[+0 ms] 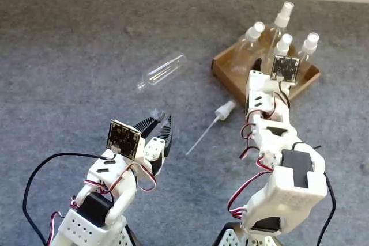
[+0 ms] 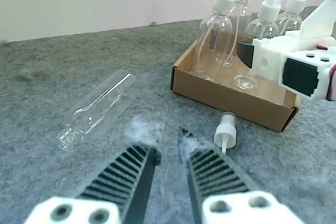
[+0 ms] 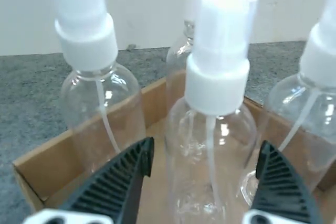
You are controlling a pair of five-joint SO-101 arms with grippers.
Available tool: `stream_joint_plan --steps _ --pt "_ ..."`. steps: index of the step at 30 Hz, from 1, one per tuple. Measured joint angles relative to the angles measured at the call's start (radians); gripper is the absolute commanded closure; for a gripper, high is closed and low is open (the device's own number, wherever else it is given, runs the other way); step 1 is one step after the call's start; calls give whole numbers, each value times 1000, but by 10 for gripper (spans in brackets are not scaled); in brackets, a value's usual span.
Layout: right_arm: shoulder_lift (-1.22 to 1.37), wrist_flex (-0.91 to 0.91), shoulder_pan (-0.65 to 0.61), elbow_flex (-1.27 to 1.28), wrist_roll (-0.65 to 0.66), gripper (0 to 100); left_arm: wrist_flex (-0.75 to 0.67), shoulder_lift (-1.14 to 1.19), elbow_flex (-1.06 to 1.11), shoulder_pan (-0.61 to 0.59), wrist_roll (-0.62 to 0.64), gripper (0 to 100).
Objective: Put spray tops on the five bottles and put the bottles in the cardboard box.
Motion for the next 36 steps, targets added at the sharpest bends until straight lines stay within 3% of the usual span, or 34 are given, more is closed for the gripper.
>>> stream_joint_plan --steps 11,23,28,31,36 --pt "-261 0 0 229 0 724 0 0 0 0 0 995" --pt "-775 0 0 592 0 724 31 0 0 0 0 995" --pt "-997 5 -2 723 0 724 31 0 0 -95 0 995" --pt "-1114 132 -14 753 0 724 26 0 0 -186 0 995" --pt "-1267 649 -100 687 0 724 -97 0 2 -393 0 995"
